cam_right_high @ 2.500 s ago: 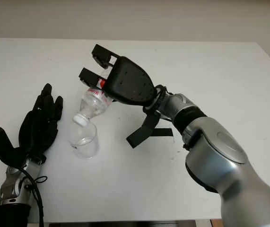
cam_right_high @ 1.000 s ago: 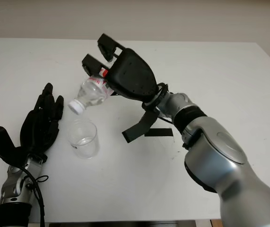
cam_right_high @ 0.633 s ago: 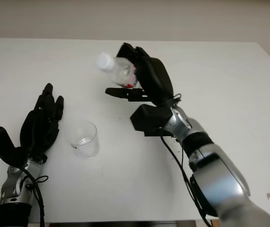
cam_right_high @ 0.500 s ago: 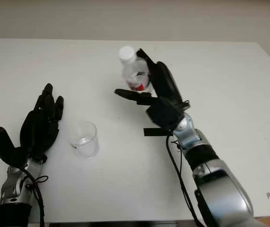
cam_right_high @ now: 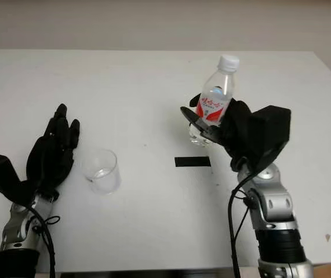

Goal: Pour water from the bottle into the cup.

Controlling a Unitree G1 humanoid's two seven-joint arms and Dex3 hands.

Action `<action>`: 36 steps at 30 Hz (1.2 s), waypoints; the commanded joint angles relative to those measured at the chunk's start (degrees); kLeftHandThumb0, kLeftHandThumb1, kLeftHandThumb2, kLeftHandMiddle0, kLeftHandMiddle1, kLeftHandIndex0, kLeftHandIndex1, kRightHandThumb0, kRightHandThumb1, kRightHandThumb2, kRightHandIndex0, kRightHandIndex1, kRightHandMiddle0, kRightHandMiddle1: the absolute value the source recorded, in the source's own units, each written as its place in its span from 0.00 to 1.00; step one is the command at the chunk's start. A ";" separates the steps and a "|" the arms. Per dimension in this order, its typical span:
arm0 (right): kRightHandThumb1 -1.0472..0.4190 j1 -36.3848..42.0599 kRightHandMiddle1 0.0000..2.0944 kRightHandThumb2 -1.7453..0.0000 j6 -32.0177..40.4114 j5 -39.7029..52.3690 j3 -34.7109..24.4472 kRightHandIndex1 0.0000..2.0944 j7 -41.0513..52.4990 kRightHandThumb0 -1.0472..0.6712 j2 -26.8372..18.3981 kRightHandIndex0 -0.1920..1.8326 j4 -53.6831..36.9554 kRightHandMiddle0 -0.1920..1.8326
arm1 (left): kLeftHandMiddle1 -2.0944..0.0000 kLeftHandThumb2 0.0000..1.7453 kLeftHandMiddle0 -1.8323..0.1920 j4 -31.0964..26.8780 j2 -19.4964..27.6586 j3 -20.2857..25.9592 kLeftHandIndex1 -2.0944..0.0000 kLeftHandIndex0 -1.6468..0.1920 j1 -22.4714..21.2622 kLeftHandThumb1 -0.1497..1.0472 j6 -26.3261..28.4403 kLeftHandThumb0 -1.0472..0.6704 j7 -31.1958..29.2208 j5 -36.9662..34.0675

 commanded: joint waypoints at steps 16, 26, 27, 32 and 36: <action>0.00 0.15 1.00 0.74 -10.65 -10.89 2.94 1.00 2.38 0.38 4.83 0.75 10.90 0.59 | 0.97 0.27 0.97 -0.64 -0.03 0.33 0.97 0.96 0.92 1.00 0.38 0.18 -0.12 -0.21; 0.00 1.24 1.00 0.74 -18.43 -12.22 2.07 1.00 2.91 0.37 7.40 0.78 15.18 0.61 | 0.97 0.27 0.97 -0.46 0.82 0.92 0.97 0.96 0.96 1.00 0.84 0.18 -0.55 -0.43; 0.00 1.48 1.00 0.74 -18.96 -12.49 2.06 1.00 2.81 0.37 7.49 0.79 15.34 0.61 | 0.97 0.27 0.97 -0.41 0.96 0.96 0.97 0.96 0.93 1.00 0.86 0.18 -0.68 -0.48; 0.00 2.20 1.00 0.74 -19.45 -12.83 1.59 1.00 1.98 0.37 8.02 0.78 14.70 0.61 | 0.97 0.26 0.96 -0.41 1.53 1.09 0.97 0.96 0.65 1.00 1.30 0.17 -0.66 -0.33; 0.00 2.30 1.00 0.75 -19.92 -13.18 1.56 1.00 1.27 0.37 8.31 0.78 14.73 0.61 | 0.97 0.26 0.96 -0.05 1.93 1.30 0.97 0.96 0.37 1.00 1.54 0.18 -0.94 -0.62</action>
